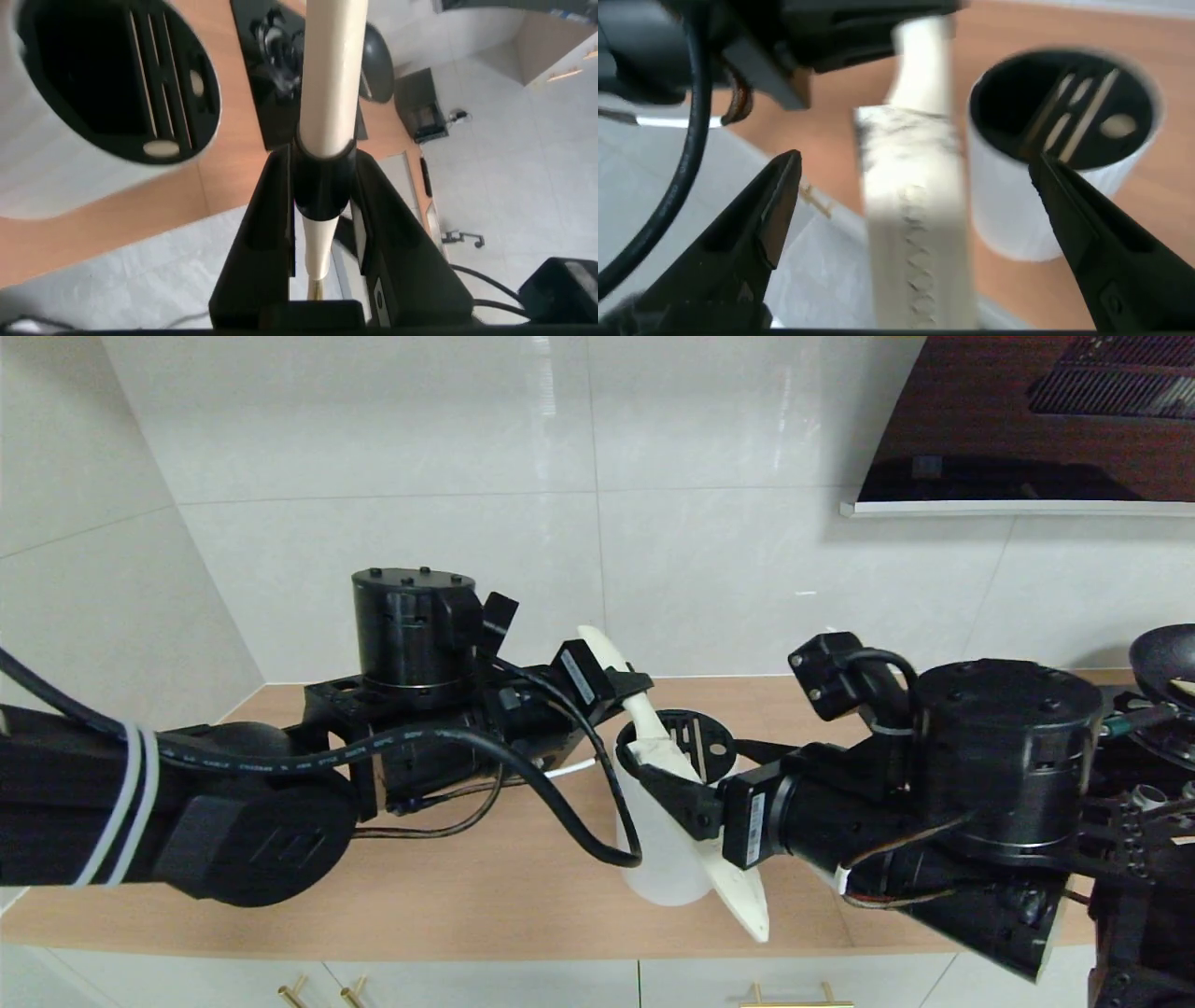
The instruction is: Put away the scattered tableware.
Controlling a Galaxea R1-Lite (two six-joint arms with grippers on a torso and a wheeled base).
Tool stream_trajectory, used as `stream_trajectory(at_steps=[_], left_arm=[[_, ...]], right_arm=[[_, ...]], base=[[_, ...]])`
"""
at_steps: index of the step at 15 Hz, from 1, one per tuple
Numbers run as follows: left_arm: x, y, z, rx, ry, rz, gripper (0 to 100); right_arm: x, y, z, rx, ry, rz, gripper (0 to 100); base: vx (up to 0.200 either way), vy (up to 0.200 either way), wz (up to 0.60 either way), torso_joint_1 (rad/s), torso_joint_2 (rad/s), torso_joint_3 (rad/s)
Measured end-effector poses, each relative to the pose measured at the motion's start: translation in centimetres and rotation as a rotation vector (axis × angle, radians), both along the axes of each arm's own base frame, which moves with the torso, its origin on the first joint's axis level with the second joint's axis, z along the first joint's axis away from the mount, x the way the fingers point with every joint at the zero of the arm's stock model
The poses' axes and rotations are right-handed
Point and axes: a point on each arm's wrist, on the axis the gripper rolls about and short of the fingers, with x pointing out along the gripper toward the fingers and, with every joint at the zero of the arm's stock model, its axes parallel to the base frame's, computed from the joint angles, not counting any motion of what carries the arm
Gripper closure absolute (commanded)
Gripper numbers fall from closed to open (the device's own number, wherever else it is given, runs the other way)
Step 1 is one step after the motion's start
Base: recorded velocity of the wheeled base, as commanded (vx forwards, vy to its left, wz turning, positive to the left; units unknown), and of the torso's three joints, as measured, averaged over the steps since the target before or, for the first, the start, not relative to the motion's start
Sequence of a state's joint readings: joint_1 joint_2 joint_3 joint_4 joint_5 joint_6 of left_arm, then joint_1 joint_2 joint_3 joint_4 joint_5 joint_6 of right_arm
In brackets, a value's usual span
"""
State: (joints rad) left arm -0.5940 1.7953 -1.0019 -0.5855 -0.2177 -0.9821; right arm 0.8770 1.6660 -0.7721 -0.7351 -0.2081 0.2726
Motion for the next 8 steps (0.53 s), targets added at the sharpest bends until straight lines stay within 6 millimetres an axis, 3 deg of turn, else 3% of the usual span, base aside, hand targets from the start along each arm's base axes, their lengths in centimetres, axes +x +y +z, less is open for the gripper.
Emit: stream_trajectory(at_steps=[4,6,8], left_arm=[[0.0,3.3,4.2,0.056,-0.240,0.073,100],[-0.6,4.6,7.1,0.098,-0.400,0.101,100],[-1.6,5.6,8.2,0.143,-0.501,0.131,100]], right_arm=[[0.9,-3.3,2.7,0.040,-0.069,-0.094,0],[0.9,-4.0,3.3,0.050,-0.083,-0.111,0],[0.8,-4.2,3.5,0.052,-0.088,-0.115,0]], base=[[0.000,0.000,0.00,0.000,0.00,0.000],[0.000,0.000,0.00,0.000,0.00,0.000],[0.000,0.000,0.00,0.000,0.00,0.000]])
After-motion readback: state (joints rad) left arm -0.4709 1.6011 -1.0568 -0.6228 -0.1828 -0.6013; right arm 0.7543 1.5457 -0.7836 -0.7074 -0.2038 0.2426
